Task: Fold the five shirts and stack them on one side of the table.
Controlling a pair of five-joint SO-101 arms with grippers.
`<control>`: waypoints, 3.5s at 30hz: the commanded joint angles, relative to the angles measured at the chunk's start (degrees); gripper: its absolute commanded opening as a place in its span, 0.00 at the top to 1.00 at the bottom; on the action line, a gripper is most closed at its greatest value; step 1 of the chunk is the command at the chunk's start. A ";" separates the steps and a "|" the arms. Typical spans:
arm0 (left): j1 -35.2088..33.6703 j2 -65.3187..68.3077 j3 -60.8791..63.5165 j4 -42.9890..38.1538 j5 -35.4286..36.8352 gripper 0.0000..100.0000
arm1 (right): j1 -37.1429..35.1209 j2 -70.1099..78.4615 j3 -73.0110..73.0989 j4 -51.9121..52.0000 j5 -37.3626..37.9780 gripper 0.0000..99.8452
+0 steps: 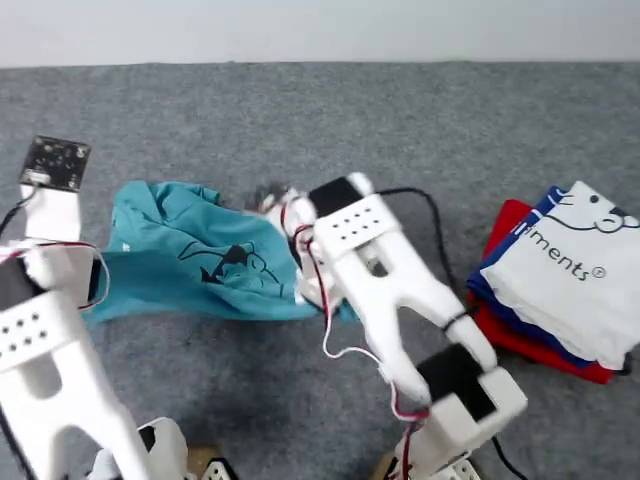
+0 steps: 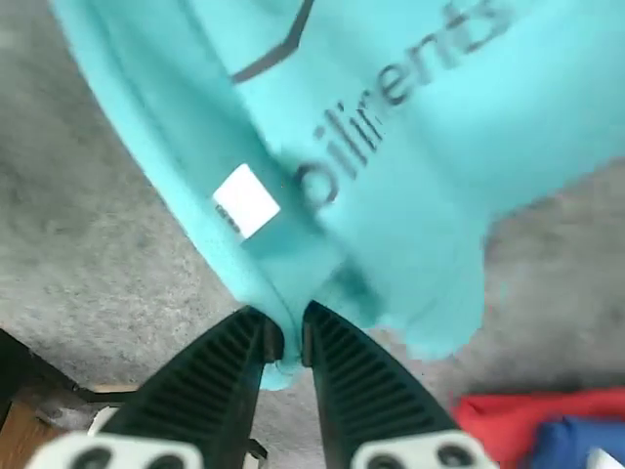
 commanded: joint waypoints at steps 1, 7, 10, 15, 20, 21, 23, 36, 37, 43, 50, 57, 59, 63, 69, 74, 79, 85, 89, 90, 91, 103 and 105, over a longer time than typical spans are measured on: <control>0.26 -4.92 -6.20 0.35 1.67 0.99 | 1.01 -7.78 -8.00 4.88 0.53 0.99; 0.35 -7.21 -13.58 -0.18 1.32 0.99 | 1.71 -17.27 -13.54 4.97 1.58 0.99; 0.35 -7.21 -17.71 -2.02 1.32 0.99 | 3.03 -20.53 -16.09 4.97 4.57 0.99; 0.35 -7.47 -20.62 -10.11 1.32 0.99 | 10.15 -23.43 -23.82 3.38 7.30 0.99; 0.35 -7.47 -25.80 -15.74 1.32 0.99 | 17.10 -24.84 -33.76 0.04 12.13 0.99; 0.35 -7.47 -27.12 -16.62 1.32 0.99 | 18.15 -24.92 -35.87 -0.92 12.75 0.99; 0.35 -7.47 -30.20 -18.11 1.32 0.99 | 20.00 -24.92 -40.53 -2.42 13.89 0.99; 0.44 -7.56 -49.63 -20.48 1.76 0.99 | 28.18 -24.92 -64.18 1.54 17.14 0.99; 0.44 -7.56 -50.77 -20.40 1.76 0.99 | 28.79 -24.92 -65.85 2.95 17.23 0.99; 0.44 -7.56 -58.15 -16.35 1.76 0.99 | 31.96 -25.01 -71.12 4.97 20.66 0.99; 0.70 -6.33 -57.01 -10.46 1.67 0.99 | 32.48 -24.92 -58.46 5.05 21.54 0.99; 9.67 -1.49 -37.41 -12.31 -2.64 0.99 | 31.96 -22.11 -27.43 -0.84 21.63 0.99; 11.69 0.53 -30.37 -16.53 -5.45 0.99 | 31.96 -20.44 -19.52 -6.99 21.63 0.99; 13.01 5.89 -17.36 -30.24 -7.12 0.99 | 31.96 -16.22 -9.05 -22.90 21.63 0.99; 13.19 18.29 -11.03 -45.36 -7.12 0.99 | 31.96 -6.64 -6.07 -41.89 22.24 0.99; 13.19 29.45 -13.93 -53.10 -7.12 0.99 | 31.96 0.75 -6.07 -54.20 29.01 0.99; 13.27 40.70 -23.25 -54.07 -8.00 0.99 | 31.08 7.52 -6.07 -67.74 35.08 0.99; 13.45 51.08 -35.74 -51.60 -11.25 0.99 | 28.79 14.46 -6.07 -82.59 39.56 0.99; 14.86 51.96 -41.45 -43.25 -11.25 0.99 | 27.56 16.92 -6.07 -86.55 39.56 0.99; 15.38 51.87 -42.07 -40.97 -11.25 0.99 | 27.38 17.10 -5.89 -86.55 39.56 0.99; 15.82 51.87 -42.51 -38.51 -11.25 0.99 | 27.38 17.10 -5.71 -86.37 39.47 0.99; 19.34 43.96 -43.12 -0.35 -17.67 0.99 | 28.97 8.84 -6.68 -50.77 39.56 0.99; 20.40 43.08 -43.12 8.09 -20.13 0.99 | 29.67 6.99 -6.68 -44.88 39.38 0.99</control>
